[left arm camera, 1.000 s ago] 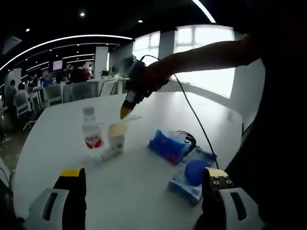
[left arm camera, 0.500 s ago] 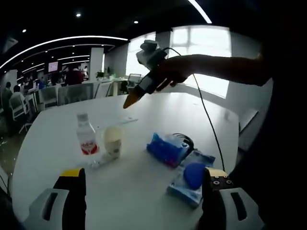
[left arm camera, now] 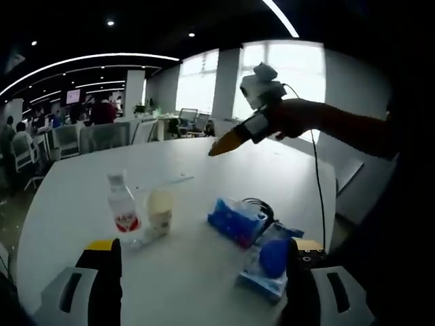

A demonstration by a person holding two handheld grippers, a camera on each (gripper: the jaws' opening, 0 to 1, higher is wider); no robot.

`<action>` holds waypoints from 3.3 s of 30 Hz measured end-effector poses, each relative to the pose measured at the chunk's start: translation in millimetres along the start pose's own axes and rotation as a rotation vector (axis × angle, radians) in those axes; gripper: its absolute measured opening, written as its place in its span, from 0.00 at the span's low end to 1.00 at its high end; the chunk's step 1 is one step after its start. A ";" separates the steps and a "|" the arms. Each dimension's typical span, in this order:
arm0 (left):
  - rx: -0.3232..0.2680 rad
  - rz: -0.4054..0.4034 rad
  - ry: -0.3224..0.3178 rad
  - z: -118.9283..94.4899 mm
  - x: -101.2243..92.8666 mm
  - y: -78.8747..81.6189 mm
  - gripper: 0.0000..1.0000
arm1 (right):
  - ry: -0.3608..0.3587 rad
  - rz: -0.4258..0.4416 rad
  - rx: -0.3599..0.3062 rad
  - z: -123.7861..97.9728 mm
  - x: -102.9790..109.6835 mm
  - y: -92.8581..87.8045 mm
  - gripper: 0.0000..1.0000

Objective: Arrange the tabletop items into an orderly group along one side of the table until the central work area is clear of visible clutter.

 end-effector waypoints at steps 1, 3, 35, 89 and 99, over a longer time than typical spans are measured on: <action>0.001 0.000 -0.004 0.6 -0.5 0.2 1.00 | -0.007 0.004 -0.010 -4.0 -0.4 -2.7 0.75; 0.003 0.006 -0.013 1.8 -2.4 0.7 1.00 | -0.023 0.008 -0.030 -11.7 -2.2 -7.9 0.78; 0.034 0.004 -0.045 14.0 -11.7 0.3 1.00 | -0.199 0.038 -0.132 -100.5 -27.3 -126.2 1.00; 0.159 0.049 -0.079 35.3 -63.0 -40.9 0.94 | -0.213 0.194 -0.030 -105.7 -25.5 -234.9 0.91; 0.177 0.067 -0.101 47.0 -76.7 -44.0 0.92 | -0.209 0.185 -0.005 -95.3 -21.3 -243.6 0.89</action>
Point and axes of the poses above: the point that each gripper's makers call its tool centre point, and the gripper's own axes: z roughly forward along the fingers, x roughly to its left, y roughly out of its top, the point moved 3 cm from there along -z, roughly backward along the fingers, and after that the axes turned 7 degrees about x, right-handed, at the moved point
